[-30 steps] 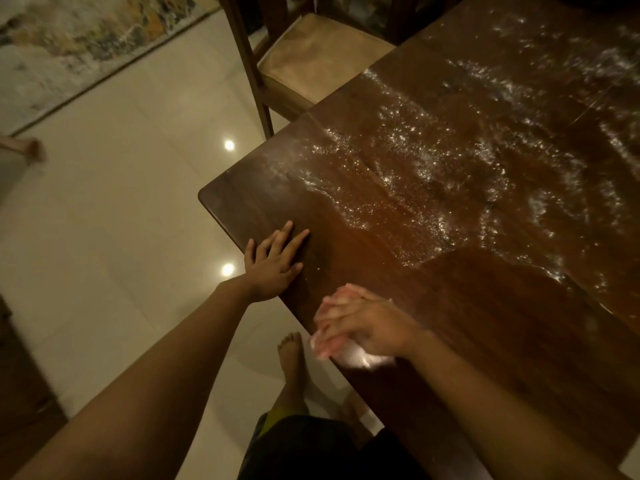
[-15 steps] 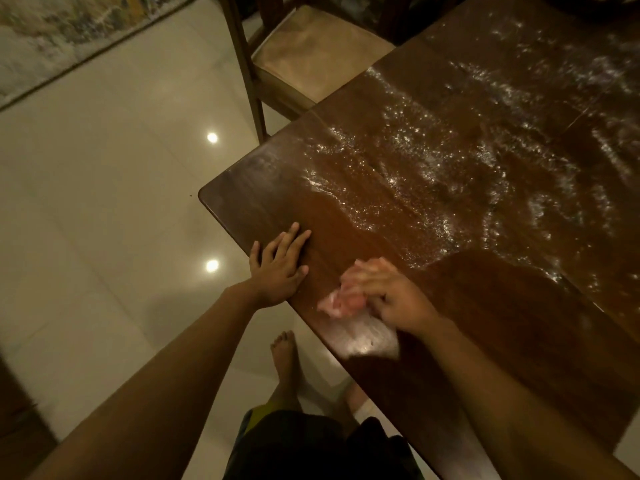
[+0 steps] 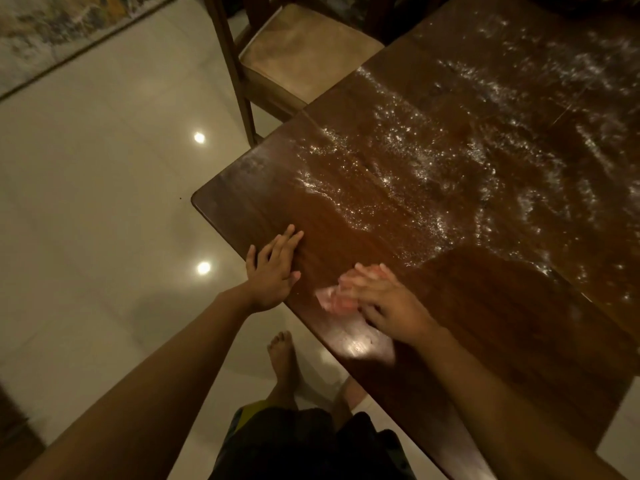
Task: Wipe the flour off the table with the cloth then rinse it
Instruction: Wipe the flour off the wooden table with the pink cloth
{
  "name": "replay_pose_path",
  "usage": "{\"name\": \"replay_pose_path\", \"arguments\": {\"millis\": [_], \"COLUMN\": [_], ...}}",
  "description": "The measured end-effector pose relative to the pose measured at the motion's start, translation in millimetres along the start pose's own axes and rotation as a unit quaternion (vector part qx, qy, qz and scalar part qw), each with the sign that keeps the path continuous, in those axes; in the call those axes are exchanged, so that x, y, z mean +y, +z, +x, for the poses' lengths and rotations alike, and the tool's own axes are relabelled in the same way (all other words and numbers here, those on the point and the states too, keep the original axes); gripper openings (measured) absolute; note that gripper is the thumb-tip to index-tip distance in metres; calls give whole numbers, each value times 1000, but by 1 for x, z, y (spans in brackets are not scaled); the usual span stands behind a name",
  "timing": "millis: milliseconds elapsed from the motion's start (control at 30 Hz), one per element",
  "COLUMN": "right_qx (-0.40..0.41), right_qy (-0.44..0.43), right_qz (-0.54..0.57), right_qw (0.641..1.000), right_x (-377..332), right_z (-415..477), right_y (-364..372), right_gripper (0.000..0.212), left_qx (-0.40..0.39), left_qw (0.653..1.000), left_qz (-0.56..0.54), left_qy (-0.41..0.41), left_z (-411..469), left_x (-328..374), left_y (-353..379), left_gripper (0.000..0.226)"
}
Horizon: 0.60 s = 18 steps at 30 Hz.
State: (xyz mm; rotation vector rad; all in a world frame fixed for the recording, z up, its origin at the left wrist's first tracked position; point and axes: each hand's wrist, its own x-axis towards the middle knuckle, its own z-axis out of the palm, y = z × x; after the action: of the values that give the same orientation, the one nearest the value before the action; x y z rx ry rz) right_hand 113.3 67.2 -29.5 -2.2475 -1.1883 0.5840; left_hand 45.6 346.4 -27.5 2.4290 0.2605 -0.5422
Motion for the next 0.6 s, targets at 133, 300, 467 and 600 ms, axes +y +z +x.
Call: {"name": "replay_pose_path", "arguments": {"millis": [133, 300, 467, 600], "right_qx": [125, -67, 100, 152], "right_qy": [159, -85, 95, 203], "right_qz": [-11, -6, 38, -21], "right_qw": [979, 994, 990, 967], "right_x": [-61, -62, -11, -58], "right_z": [39, 37, 32, 66], "right_y": [34, 35, 2, 22], "right_gripper": [58, 47, 53, 51], "left_qx": [99, 98, 48, 64], "left_qw": [995, 993, 991, 993], "left_qz": [-27, 23, 82, 70], "left_qy": [18, 60, 90, 67], "left_z": [6, 29, 25, 24], "left_x": [-5, -26, -38, -31], "left_y": [-14, -43, -40, -39], "left_gripper": [75, 68, 57, 56]}}
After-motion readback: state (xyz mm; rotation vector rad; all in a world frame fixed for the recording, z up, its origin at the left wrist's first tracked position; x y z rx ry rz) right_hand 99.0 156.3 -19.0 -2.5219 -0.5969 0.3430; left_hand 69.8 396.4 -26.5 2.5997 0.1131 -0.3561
